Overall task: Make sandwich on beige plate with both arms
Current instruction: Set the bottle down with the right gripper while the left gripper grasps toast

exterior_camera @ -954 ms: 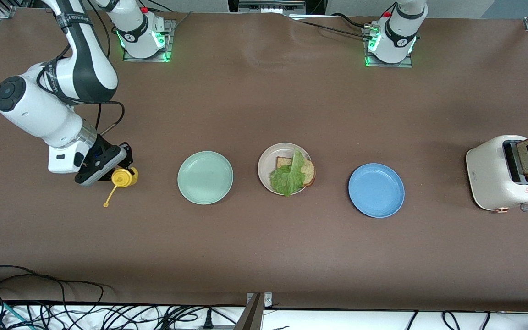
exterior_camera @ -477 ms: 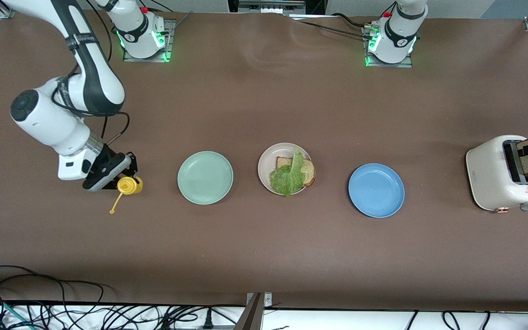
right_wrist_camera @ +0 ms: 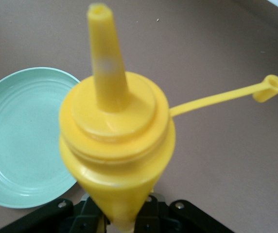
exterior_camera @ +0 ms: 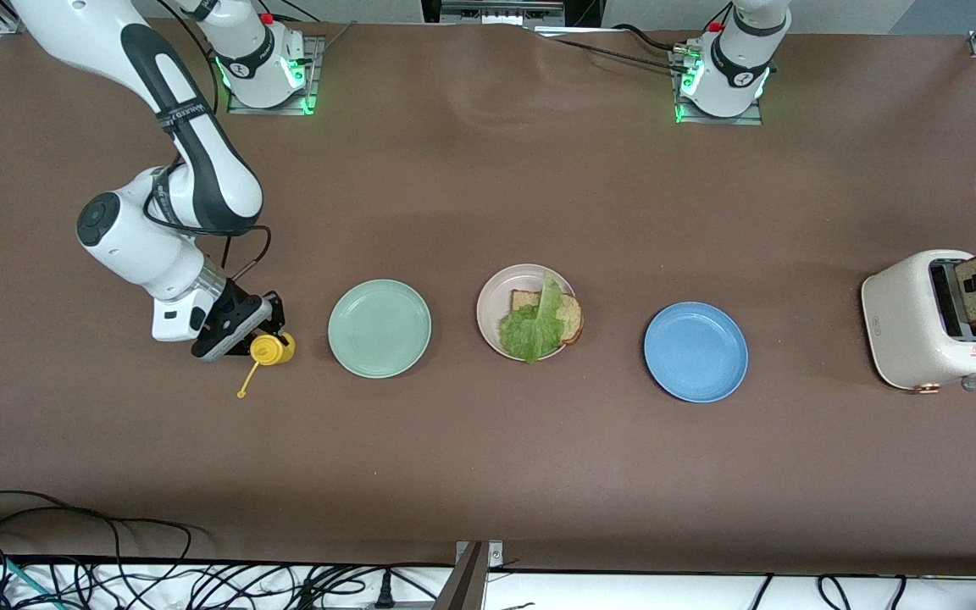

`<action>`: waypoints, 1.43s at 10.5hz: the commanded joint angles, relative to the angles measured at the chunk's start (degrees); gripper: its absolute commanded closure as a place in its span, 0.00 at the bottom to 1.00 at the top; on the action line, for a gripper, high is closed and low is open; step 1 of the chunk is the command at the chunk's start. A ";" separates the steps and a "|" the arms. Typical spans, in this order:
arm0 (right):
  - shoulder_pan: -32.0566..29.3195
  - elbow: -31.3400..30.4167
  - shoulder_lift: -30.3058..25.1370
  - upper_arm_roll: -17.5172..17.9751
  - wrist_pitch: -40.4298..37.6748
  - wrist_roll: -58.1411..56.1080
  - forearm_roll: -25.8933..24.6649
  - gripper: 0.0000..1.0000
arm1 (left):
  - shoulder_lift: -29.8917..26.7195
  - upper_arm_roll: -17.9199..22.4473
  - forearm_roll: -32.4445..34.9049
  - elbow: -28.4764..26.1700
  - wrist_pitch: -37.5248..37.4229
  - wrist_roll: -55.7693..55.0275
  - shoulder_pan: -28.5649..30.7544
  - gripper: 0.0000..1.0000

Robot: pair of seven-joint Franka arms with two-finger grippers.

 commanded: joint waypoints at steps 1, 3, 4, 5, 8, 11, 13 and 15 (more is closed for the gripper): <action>-1.46 -0.29 2.56 1.36 3.28 -7.21 6.12 1.00 | -0.03 -0.79 1.92 0.55 0.21 0.93 0.59 1.00; -1.46 -0.20 3.70 1.36 3.55 -8.90 8.59 1.00 | -0.56 -0.79 1.92 0.90 -0.22 0.93 0.50 1.00; -1.37 -0.03 4.14 1.54 3.63 -8.91 9.04 1.00 | -0.91 -0.79 2.01 1.16 -0.40 0.93 0.50 1.00; -1.37 0.15 4.67 2.50 4.07 -8.91 9.22 1.00 | -1.78 -0.88 1.92 1.16 -0.84 1.02 0.59 1.00; -1.37 0.15 5.82 2.68 5.04 -8.91 9.22 1.00 | -6.43 -1.75 2.01 1.42 -4.17 0.58 -0.02 1.00; -1.37 0.24 5.64 2.77 4.78 -8.56 9.40 0.32 | -9.95 -5.35 2.09 4.14 -11.45 0.05 -0.82 1.00; -1.37 0.15 5.12 2.77 4.60 -8.21 9.57 0.00 | -10.40 -7.90 2.09 6.25 -14.19 -0.12 -2.13 1.00; -1.46 0.15 4.33 2.77 4.51 -8.03 9.92 0.00 | -10.40 -12.98 1.13 7.14 -20.23 -1.69 -3.28 1.00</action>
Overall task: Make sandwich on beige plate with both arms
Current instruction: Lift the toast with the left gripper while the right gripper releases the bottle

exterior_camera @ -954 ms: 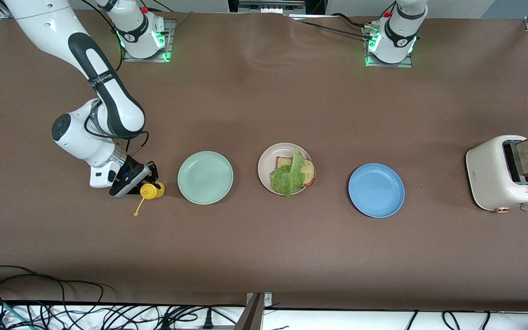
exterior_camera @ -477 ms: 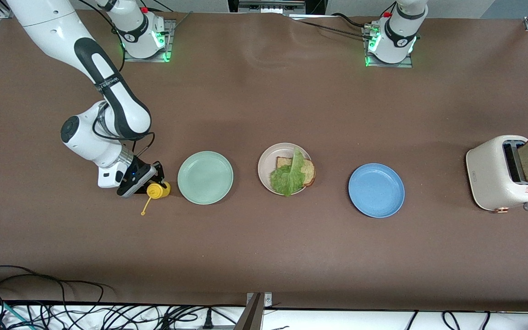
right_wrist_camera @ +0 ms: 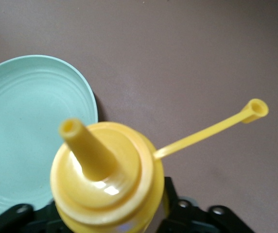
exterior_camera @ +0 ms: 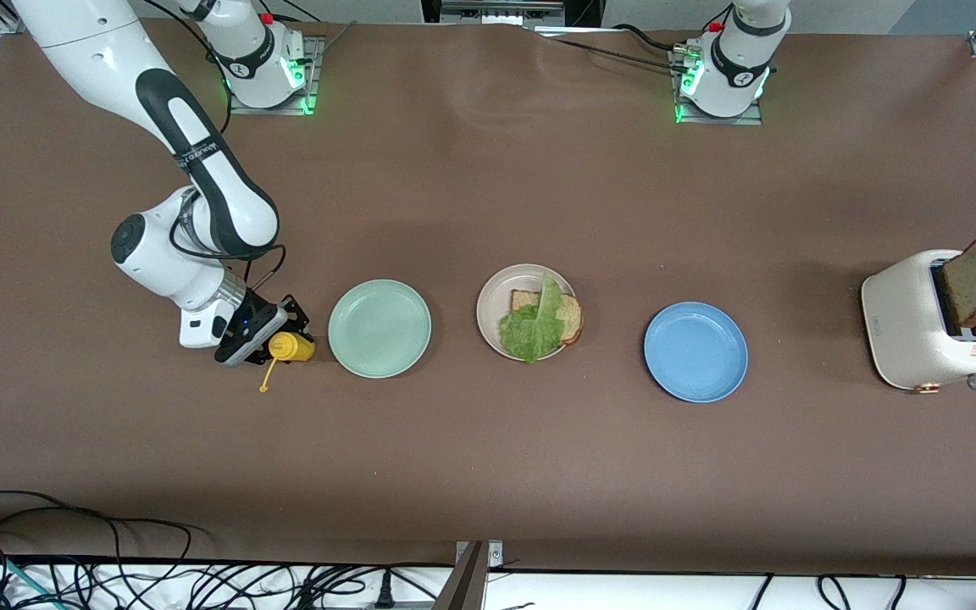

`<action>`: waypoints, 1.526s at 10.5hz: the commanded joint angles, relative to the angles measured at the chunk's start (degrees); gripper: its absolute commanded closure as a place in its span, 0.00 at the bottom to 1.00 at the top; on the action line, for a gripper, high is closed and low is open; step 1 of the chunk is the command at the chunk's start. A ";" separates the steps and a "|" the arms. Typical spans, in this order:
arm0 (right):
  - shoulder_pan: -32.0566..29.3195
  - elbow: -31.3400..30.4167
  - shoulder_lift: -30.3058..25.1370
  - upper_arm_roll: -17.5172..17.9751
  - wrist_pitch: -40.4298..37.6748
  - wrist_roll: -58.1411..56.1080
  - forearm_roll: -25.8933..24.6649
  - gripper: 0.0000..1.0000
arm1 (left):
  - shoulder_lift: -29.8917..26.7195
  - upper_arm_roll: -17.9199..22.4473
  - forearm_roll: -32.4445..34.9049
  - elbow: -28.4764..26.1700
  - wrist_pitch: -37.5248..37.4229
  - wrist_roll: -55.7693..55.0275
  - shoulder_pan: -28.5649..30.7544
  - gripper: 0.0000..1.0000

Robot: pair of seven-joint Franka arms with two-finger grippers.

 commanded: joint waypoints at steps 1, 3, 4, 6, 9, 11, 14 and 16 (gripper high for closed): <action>-0.96 -0.42 -1.97 1.06 0.07 -0.64 1.69 0.00 | 0.23 -6.63 0.90 1.35 -5.54 -4.33 -0.82 1.00; -1.49 -0.78 -3.73 0.63 -3.43 0.15 1.77 0.00 | 0.67 -12.00 -1.45 1.09 -6.34 -9.44 -0.91 1.00; -1.84 -1.30 -5.21 0.19 -5.45 0.32 1.86 0.00 | 0.85 -12.98 -4.43 1.08 -6.34 -11.11 -1.52 1.00; -2.98 -1.83 -6.54 -1.30 -9.32 0.24 1.86 0.00 | 2.07 -12.99 -9.44 1.09 -6.26 -13.32 -4.67 1.00; -3.51 -4.46 -10.32 -5.34 -13.54 0.32 1.95 0.00 | 6.01 -12.99 -20.94 1.17 -5.30 -17.62 -10.03 1.00; -3.60 -4.38 -11.81 -6.41 -16.01 0.67 1.95 0.00 | 8.66 -12.99 -26.06 1.17 -1.62 -17.99 -13.11 1.00; -3.42 -4.29 -13.57 -6.15 -18.73 8.47 1.78 0.00 | 13.49 -12.99 -36.50 0.73 1.55 -17.81 -14.18 1.00; -3.42 -4.29 -15.24 -6.41 -21.02 10.69 1.69 0.00 | 17.61 -12.99 -41.96 0.73 7.25 -17.55 -16.46 1.00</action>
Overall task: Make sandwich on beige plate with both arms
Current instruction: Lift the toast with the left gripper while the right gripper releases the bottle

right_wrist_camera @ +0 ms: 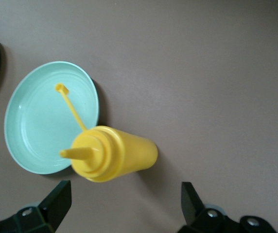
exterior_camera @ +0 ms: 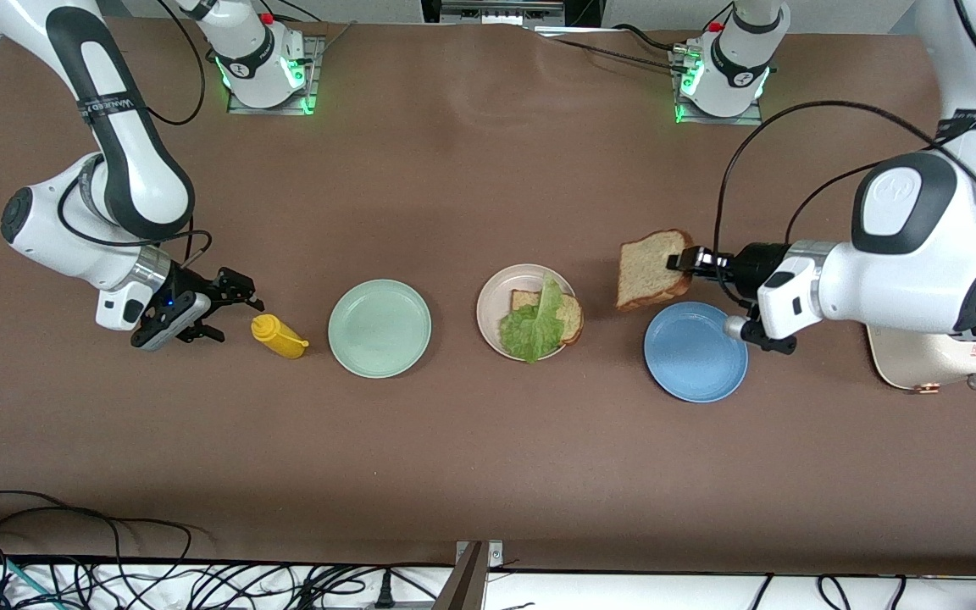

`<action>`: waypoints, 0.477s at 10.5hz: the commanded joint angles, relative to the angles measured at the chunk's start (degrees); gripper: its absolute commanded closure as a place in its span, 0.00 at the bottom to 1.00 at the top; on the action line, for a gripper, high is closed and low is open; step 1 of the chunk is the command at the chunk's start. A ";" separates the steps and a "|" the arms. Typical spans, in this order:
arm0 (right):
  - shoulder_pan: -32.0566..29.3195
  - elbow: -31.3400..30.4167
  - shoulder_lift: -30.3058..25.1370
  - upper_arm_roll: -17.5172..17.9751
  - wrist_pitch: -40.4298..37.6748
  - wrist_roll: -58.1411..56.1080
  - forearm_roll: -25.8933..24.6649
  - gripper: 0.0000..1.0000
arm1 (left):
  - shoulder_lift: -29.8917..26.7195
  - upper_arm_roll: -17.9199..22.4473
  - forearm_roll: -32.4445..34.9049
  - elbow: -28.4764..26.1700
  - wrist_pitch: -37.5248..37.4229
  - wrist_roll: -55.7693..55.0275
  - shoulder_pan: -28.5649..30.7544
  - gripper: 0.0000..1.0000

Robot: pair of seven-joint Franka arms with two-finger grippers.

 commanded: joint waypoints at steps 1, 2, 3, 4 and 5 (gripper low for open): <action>-0.27 -1.90 -4.11 -1.44 -1.88 1.85 0.72 0.00 | 5.26 -0.03 -6.03 1.00 7.44 0.40 -3.85 1.00; -0.27 -1.82 -5.25 -3.11 -1.88 4.55 0.63 0.00 | 7.28 -0.03 -7.44 1.00 12.62 0.41 -6.57 1.00; -0.36 -1.64 -6.66 -3.47 -1.88 10.14 0.19 0.00 | 9.48 -0.03 -8.15 1.26 16.24 0.58 -8.68 1.00; -0.36 -1.64 -8.24 -3.48 -2.14 17.42 -3.82 0.00 | 11.76 -0.03 -10.94 1.17 18.10 0.76 -9.66 1.00; -0.45 -1.29 -9.56 -3.39 -4.06 26.80 -10.56 0.00 | 12.91 0.06 -14.19 1.00 18.38 2.24 -10.89 1.00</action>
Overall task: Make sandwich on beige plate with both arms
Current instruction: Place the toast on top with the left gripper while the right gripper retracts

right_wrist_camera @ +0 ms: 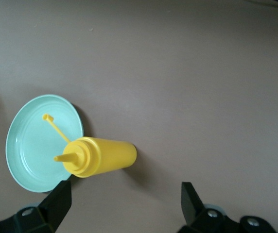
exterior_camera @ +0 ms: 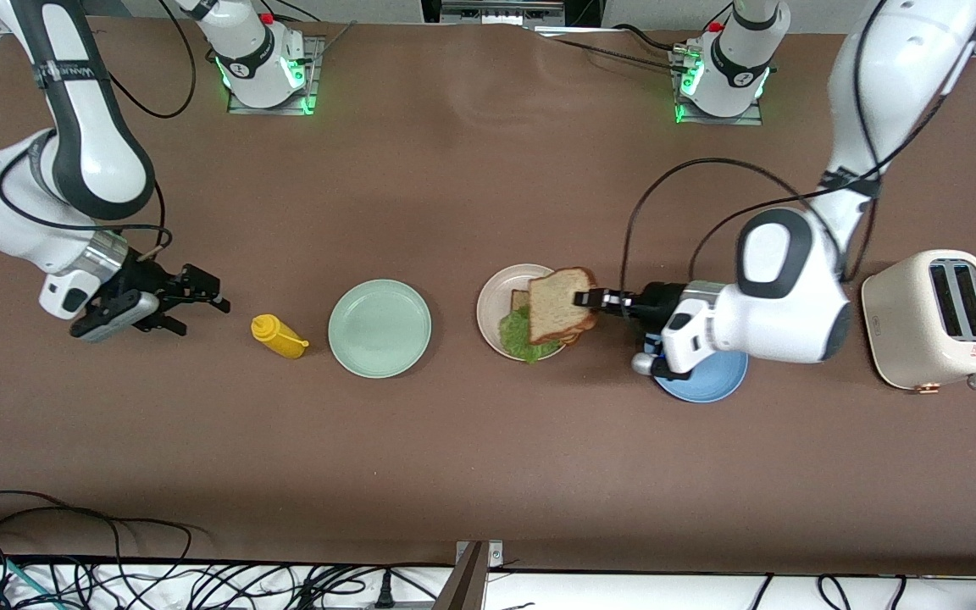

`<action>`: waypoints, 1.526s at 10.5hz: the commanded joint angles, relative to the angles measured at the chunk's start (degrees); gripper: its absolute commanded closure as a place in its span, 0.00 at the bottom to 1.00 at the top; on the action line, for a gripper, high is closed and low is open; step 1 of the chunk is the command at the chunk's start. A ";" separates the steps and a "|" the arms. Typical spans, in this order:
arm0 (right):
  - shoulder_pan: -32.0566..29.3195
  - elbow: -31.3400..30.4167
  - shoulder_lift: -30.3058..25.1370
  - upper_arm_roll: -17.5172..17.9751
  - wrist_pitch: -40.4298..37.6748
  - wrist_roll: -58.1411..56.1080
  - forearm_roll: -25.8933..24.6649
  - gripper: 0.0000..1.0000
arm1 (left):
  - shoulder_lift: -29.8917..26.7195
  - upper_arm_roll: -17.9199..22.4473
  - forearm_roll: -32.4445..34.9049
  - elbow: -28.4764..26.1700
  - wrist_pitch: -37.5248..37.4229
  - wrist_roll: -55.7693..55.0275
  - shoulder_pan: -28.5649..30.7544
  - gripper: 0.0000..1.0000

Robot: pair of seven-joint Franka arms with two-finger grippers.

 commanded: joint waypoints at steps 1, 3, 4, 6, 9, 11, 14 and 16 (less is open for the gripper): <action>-0.14 -0.33 -4.74 1.14 -4.12 21.07 -13.53 0.00 | 3.15 0.21 -4.76 0.46 0.73 6.05 -0.94 1.00; -0.14 5.09 -5.71 3.16 -14.36 34.31 -24.81 0.00 | 7.53 0.30 -9.04 -0.51 0.74 16.40 -0.24 1.00; -0.14 9.13 -5.71 3.26 -21.21 37.41 -26.33 0.00 | 9.99 0.73 -11.77 -0.43 0.82 21.16 -0.24 1.00; 0.04 13.81 -6.32 3.35 -28.37 42.79 -27.74 0.00 | 12.47 2.22 -13.02 -0.43 0.82 26.99 -0.15 0.98; 0.39 13.91 -9.22 5.18 -32.95 46.22 -34.51 0.00 | 12.04 2.93 -12.41 -0.95 0.30 26.75 0.72 0.00; 0.39 14.70 -9.32 6.69 -34.02 47.63 -36.89 0.00 | 11.08 3.11 -11.88 -0.96 -0.66 26.22 1.60 0.00; 0.39 21.72 -8.53 6.95 -40.60 47.72 -36.37 0.00 | 7.22 3.02 0.29 -0.43 -2.68 19.75 4.32 0.00; -0.13 22.43 -7.40 5.82 -40.53 48.43 -35.06 0.00 | 2.57 3.11 8.81 -0.25 -4.36 11.93 4.33 0.00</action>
